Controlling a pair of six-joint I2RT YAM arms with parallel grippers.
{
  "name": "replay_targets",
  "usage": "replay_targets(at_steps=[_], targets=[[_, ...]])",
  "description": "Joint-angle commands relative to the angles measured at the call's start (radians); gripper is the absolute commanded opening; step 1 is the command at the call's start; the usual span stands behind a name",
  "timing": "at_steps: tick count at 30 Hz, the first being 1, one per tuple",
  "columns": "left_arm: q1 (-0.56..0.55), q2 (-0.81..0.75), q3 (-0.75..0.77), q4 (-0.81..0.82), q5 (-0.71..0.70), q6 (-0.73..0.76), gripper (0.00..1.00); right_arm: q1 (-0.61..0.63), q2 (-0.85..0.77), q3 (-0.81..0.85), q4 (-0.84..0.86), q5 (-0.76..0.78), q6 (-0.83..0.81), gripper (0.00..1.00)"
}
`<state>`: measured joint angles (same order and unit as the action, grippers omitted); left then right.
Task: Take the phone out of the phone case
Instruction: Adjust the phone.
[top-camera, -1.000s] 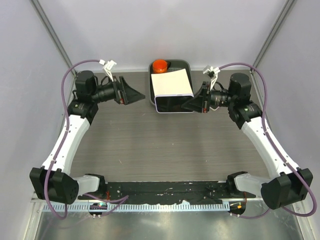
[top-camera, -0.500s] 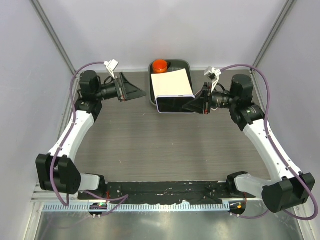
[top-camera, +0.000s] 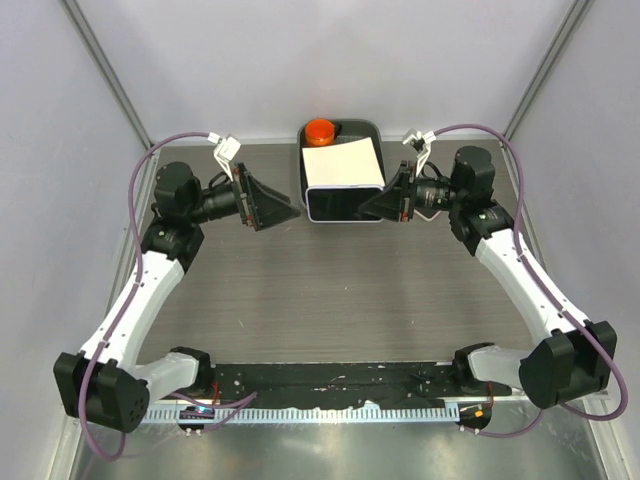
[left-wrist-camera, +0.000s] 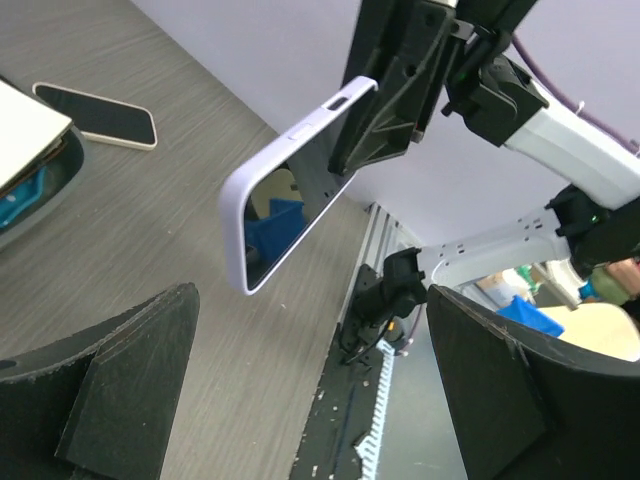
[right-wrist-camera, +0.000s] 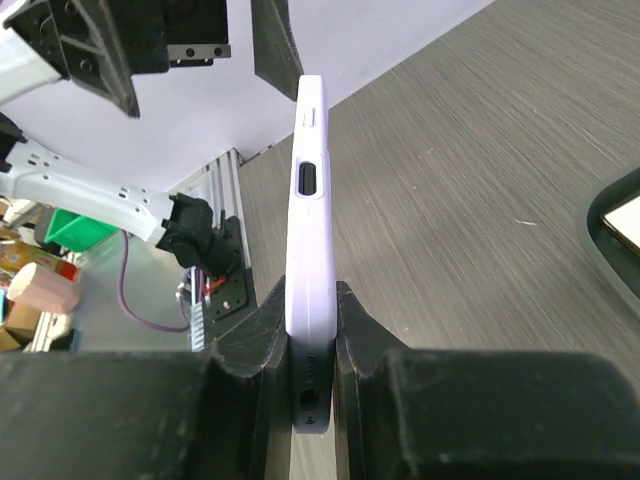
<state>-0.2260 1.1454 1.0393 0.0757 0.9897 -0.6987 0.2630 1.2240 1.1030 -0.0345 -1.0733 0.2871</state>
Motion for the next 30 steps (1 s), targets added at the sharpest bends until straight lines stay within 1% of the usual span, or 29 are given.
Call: replay_targets(at_steps=[1,4,7,10,15,18,20,24,28,30], targets=[[-0.022,-0.010,0.010,-0.040,-0.062,0.102,1.00,0.024,0.018,-0.003,0.251,-0.036,0.153,0.01],[-0.048,-0.004,0.025,-0.067,-0.085,0.145,1.00,0.039,0.042,-0.006,0.294,-0.034,0.193,0.01],[-0.056,0.008,0.027,-0.068,-0.105,0.153,1.00,0.051,0.057,-0.018,0.364,-0.053,0.242,0.01],[-0.061,0.023,0.028,-0.073,-0.118,0.159,1.00,0.068,0.058,-0.023,0.383,-0.050,0.261,0.01],[-0.073,0.046,0.031,-0.039,-0.025,0.111,1.00,0.087,0.078,-0.020,0.380,-0.034,0.248,0.01],[-0.075,0.056,0.019,0.039,0.004,0.045,1.00,0.107,0.097,-0.011,0.380,-0.027,0.247,0.01],[-0.076,0.057,0.007,0.067,0.021,0.004,0.96,0.119,0.111,-0.009,0.378,-0.019,0.242,0.01],[-0.078,0.060,-0.008,0.117,0.033,-0.036,0.93,0.145,0.132,0.003,0.361,0.001,0.218,0.01],[-0.079,0.056,-0.022,0.145,0.038,-0.067,0.77,0.150,0.146,0.012,0.381,0.019,0.216,0.01],[-0.079,0.054,-0.028,0.145,0.038,-0.068,0.77,0.151,0.147,0.014,0.393,0.027,0.219,0.01]])
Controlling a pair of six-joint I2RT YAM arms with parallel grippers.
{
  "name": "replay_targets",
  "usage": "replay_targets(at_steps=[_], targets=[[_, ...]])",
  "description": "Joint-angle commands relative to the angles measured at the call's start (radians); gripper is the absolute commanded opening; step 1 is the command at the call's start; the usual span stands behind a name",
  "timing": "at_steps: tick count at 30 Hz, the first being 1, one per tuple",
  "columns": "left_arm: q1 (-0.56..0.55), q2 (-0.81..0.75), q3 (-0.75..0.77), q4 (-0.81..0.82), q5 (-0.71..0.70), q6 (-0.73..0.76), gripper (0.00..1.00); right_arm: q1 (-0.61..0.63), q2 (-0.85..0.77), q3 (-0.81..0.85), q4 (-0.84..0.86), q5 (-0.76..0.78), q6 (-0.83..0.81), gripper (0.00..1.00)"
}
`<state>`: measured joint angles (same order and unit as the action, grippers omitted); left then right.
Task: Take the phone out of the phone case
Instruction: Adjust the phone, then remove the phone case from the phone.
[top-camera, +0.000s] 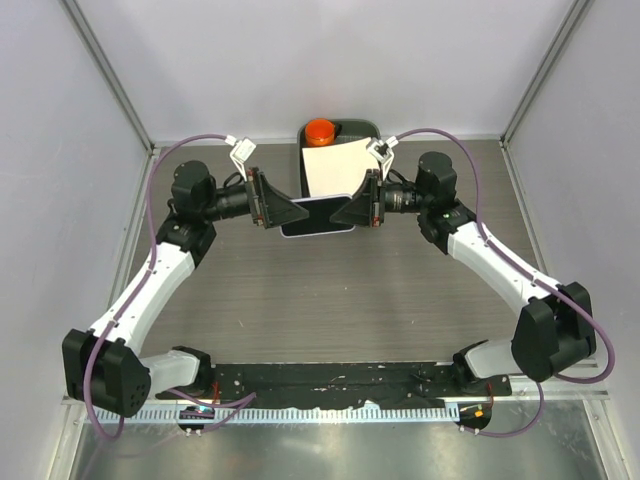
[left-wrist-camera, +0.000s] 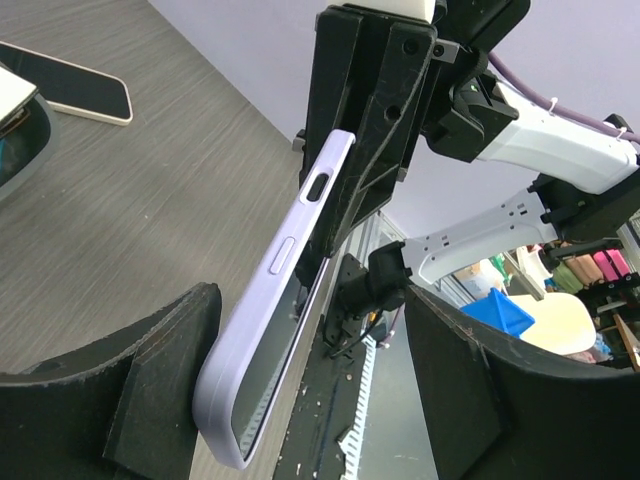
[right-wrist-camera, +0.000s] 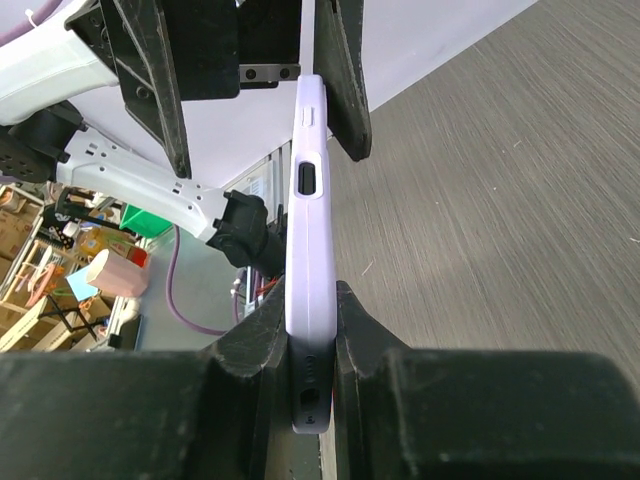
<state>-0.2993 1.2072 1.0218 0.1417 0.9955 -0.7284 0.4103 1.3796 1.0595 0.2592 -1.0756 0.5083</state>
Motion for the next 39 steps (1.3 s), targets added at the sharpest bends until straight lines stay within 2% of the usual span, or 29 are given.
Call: replay_targets(at_steps=[1,11,19,31,39], targets=[[-0.008,-0.008,-0.014,0.079,0.034,-0.039,0.76,0.004,-0.007,0.057,0.113,0.034,-0.001,0.01],[-0.008,-0.011,-0.031,0.104,0.037,-0.049,0.79,0.005,0.021,0.057,0.222,0.052,0.070,0.01],[-0.009,-0.011,-0.043,0.113,0.028,-0.051,0.64,0.015,0.068,0.060,0.308,0.069,0.145,0.01],[-0.009,-0.014,-0.054,0.118,0.020,-0.046,0.63,0.015,0.098,0.069,0.337,0.094,0.165,0.01],[-0.009,-0.017,-0.060,0.119,0.017,-0.042,0.55,0.016,0.113,0.071,0.380,0.101,0.203,0.01]])
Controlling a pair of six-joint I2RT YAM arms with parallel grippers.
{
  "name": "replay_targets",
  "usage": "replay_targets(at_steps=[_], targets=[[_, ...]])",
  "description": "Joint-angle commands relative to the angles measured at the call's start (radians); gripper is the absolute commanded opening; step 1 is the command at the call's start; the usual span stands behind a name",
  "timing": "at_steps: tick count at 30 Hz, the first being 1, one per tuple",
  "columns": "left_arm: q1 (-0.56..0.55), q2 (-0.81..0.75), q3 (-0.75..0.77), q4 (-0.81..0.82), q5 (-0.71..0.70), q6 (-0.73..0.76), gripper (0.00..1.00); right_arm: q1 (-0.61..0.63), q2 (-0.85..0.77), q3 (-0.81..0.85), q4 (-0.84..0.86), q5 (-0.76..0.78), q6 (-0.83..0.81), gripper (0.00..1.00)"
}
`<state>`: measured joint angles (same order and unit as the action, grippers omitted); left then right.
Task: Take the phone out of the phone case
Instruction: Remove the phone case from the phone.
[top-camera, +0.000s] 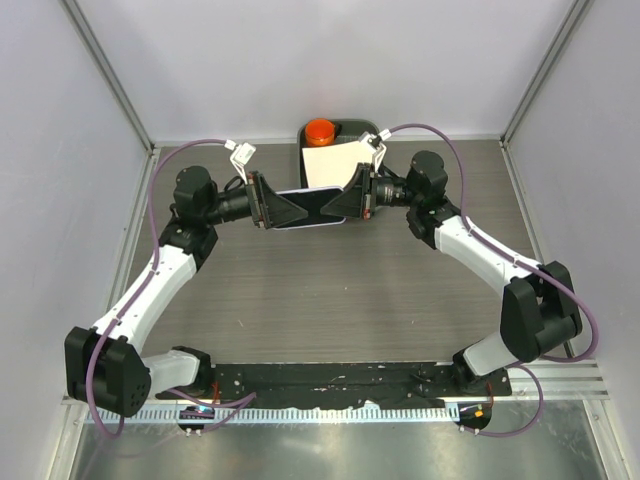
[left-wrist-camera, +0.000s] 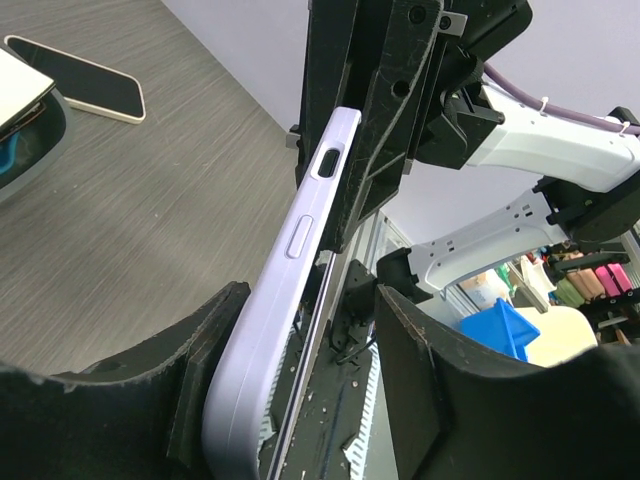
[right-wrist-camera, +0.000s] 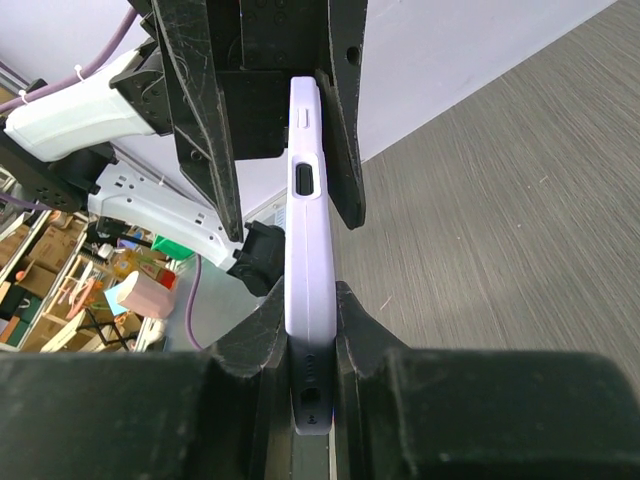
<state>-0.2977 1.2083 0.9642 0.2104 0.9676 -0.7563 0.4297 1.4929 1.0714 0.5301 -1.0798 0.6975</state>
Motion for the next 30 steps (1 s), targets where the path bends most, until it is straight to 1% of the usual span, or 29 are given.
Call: replay_targets(at_steps=[1,5,6,8,11,15,16,17,18,19,26,27,30], targets=[[-0.011,-0.018,-0.001,0.050,0.043,-0.012,0.54,-0.003,0.001,0.061,0.110,0.107,0.017,0.01],[-0.011,-0.021,-0.004,0.050,0.040,-0.009,0.48,-0.005,0.003,0.058,0.113,0.109,0.017,0.01],[-0.011,-0.021,-0.004,0.050,0.039,-0.009,0.45,-0.003,0.001,0.059,0.113,0.109,0.016,0.01],[-0.011,-0.020,-0.004,0.050,0.039,-0.009,0.44,-0.003,0.000,0.058,0.114,0.112,0.014,0.01],[-0.011,-0.019,-0.007,0.050,0.037,-0.008,0.38,-0.003,0.001,0.061,0.114,0.115,0.016,0.01],[-0.011,-0.019,-0.008,0.050,0.039,-0.003,0.22,-0.005,0.000,0.065,0.116,0.115,0.017,0.01],[-0.011,-0.021,-0.010,0.050,0.039,-0.003,0.22,-0.005,0.000,0.065,0.114,0.118,0.019,0.01],[-0.011,-0.023,-0.009,0.050,0.037,-0.002,0.25,-0.003,0.000,0.064,0.116,0.118,0.019,0.01],[-0.011,-0.021,-0.012,0.050,0.039,0.000,0.35,-0.002,0.000,0.065,0.114,0.119,0.019,0.01],[-0.011,-0.023,-0.012,0.050,0.039,0.002,0.38,-0.003,0.000,0.065,0.114,0.121,0.019,0.01],[-0.011,-0.023,-0.015,0.050,0.037,0.005,0.41,-0.003,-0.003,0.064,0.116,0.123,0.020,0.01],[-0.011,-0.023,-0.013,0.050,0.039,0.005,0.44,-0.005,-0.003,0.065,0.114,0.124,0.020,0.01],[-0.011,-0.024,-0.016,0.050,0.037,0.006,0.49,-0.003,-0.003,0.064,0.114,0.127,0.020,0.01]])
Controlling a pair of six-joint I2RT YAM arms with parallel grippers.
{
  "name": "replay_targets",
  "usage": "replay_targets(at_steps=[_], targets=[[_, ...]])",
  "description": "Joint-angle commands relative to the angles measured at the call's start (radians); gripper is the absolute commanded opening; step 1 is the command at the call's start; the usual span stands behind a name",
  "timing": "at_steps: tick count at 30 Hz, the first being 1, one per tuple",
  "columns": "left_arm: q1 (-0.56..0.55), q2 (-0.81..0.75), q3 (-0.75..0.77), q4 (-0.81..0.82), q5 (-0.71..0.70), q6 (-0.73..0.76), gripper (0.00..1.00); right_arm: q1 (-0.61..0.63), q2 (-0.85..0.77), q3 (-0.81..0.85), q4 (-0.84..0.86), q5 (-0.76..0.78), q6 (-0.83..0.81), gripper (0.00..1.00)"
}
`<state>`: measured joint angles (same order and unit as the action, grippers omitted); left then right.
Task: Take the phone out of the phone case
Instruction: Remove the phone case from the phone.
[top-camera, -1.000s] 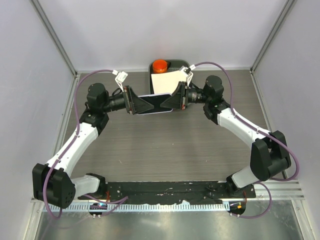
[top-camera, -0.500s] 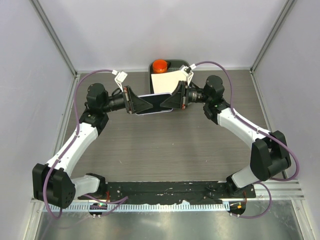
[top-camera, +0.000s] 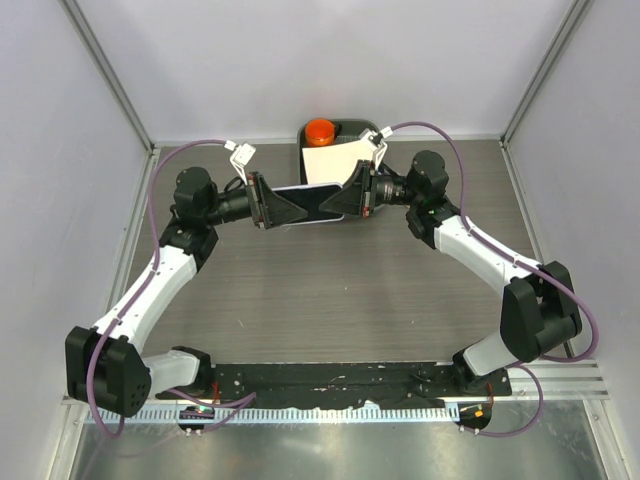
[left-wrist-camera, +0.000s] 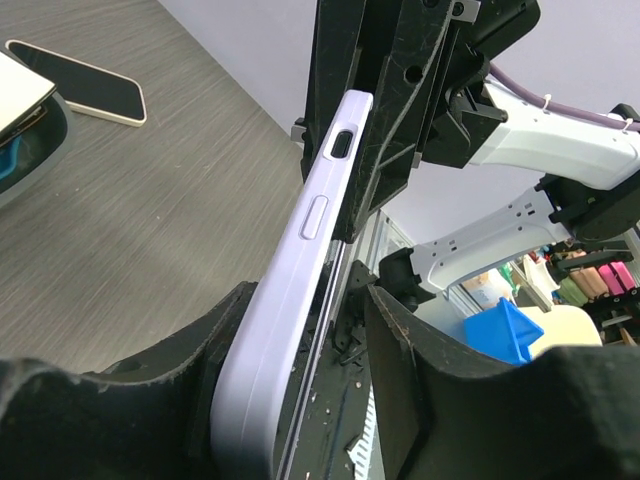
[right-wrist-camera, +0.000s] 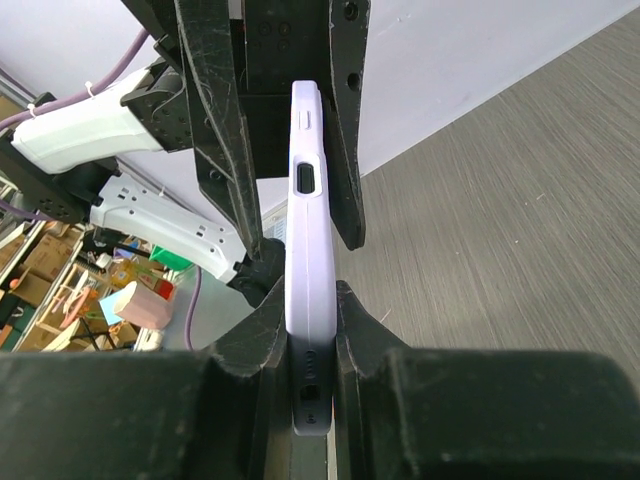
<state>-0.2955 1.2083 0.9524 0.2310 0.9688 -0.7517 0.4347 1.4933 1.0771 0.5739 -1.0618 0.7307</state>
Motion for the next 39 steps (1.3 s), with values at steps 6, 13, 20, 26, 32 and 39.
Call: replay_targets(at_steps=[6,13,20,26,32,39], targets=[[-0.011,-0.030,-0.007,0.030,0.036,0.002,0.46,-0.010,-0.005,0.053,0.070,0.111,-0.016,0.01],[-0.013,-0.030,-0.004,0.028,0.034,0.005,0.14,-0.008,-0.007,0.050,0.067,0.111,-0.019,0.01],[-0.010,-0.033,0.006,0.027,0.036,0.009,0.00,-0.011,-0.031,0.061,0.001,0.105,-0.091,0.03],[0.002,-0.044,-0.009,0.114,0.085,-0.014,0.00,-0.011,-0.088,0.058,-0.060,0.068,-0.152,0.36],[0.019,-0.055,-0.027,0.175,0.102,-0.044,0.00,-0.025,-0.154,0.037,-0.068,0.059,-0.175,0.57],[0.025,-0.053,-0.056,0.443,0.175,-0.229,0.00,-0.050,-0.220,-0.025,0.048,0.068,-0.068,0.63]])
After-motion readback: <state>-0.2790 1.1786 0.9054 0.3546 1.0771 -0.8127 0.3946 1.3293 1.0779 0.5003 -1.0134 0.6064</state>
